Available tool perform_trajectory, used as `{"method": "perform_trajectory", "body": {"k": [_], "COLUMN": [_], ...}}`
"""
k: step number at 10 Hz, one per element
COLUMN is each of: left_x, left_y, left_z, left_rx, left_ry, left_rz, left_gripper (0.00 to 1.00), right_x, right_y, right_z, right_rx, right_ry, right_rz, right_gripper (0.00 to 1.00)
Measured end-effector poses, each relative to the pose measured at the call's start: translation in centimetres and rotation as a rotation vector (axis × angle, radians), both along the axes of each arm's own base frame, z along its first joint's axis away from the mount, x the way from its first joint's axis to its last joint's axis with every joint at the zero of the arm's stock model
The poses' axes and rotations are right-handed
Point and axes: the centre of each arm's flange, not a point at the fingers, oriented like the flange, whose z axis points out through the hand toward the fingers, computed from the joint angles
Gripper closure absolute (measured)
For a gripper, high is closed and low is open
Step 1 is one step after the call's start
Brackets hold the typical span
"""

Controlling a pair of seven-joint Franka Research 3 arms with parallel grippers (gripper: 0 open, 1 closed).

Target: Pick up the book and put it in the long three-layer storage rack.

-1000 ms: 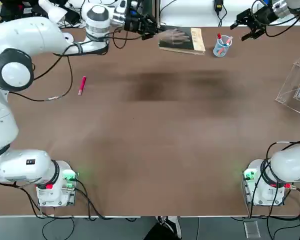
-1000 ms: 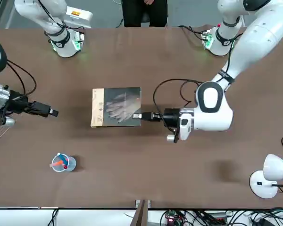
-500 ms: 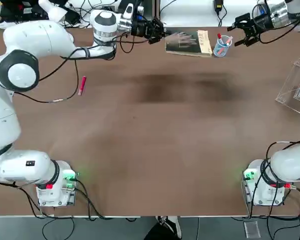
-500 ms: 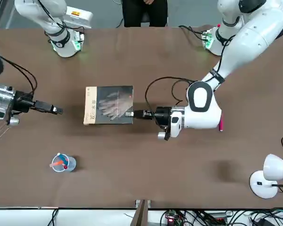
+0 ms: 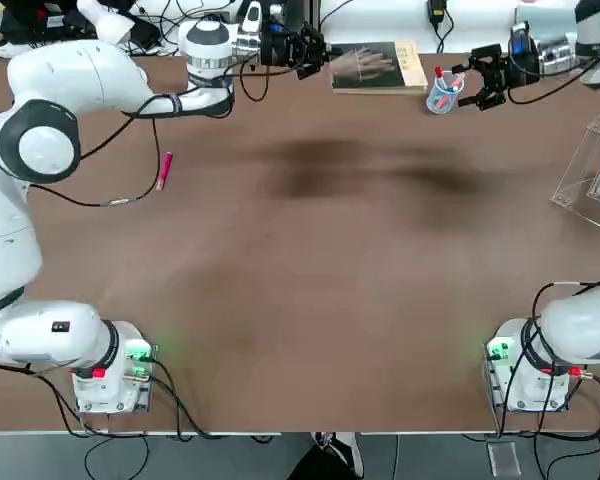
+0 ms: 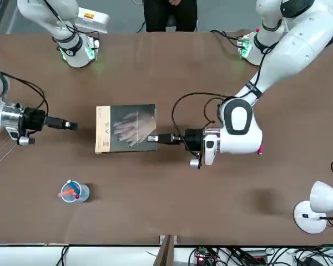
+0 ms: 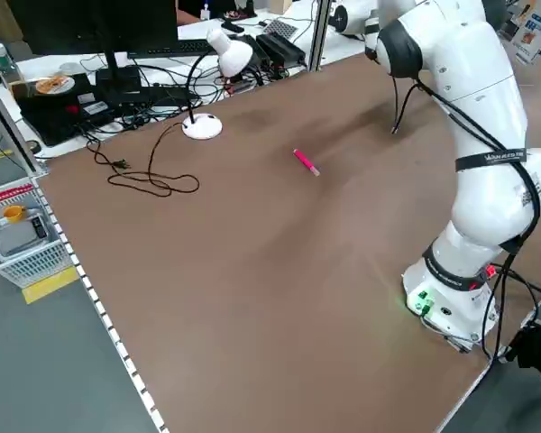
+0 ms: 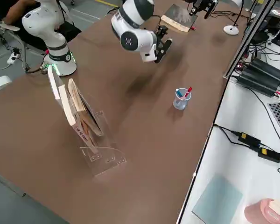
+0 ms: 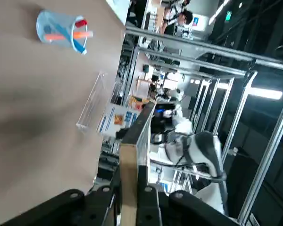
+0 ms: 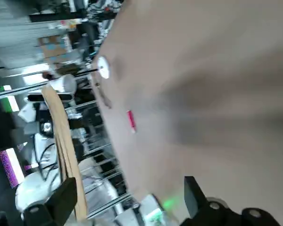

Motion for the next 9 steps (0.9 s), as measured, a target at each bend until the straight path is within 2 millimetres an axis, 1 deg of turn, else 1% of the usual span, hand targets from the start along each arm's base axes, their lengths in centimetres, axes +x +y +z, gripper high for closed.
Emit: {"method": "perform_trajectory", "body": {"k": [1,2,5,7,9], "left_x": [0.4,0.7,1.1,0.9,0.3], "left_y": [0.2,0.3,0.2,-0.5,-1.6], "left_z": [0.3,0.4,0.4,0.2,-0.2], "left_rx": [0.002,0.003,0.012,0.022,0.038], "left_ry": [-0.007,-0.011,-0.018,-0.023,-0.040], "left_rz": [0.018,0.030,0.064,0.074,0.070], "left_gripper": [1.00,1.00,1.00,1.00,1.00], "right_x": [-0.2,-0.2,-0.4,-0.5,-0.8], "right_y": [-0.5,-0.7,-0.6,-0.3,0.7], "right_z": [-0.9,-1.3,-1.5,-1.6,-2.0], "right_rx": [0.042,0.079,0.146,0.179,0.245], "right_ry": [0.007,0.016,0.032,0.038,0.054], "right_rz": [-0.007,-0.012,-0.023,-0.041,-0.069], "right_gripper": [0.00,0.00,0.00,0.00,0.00]}}
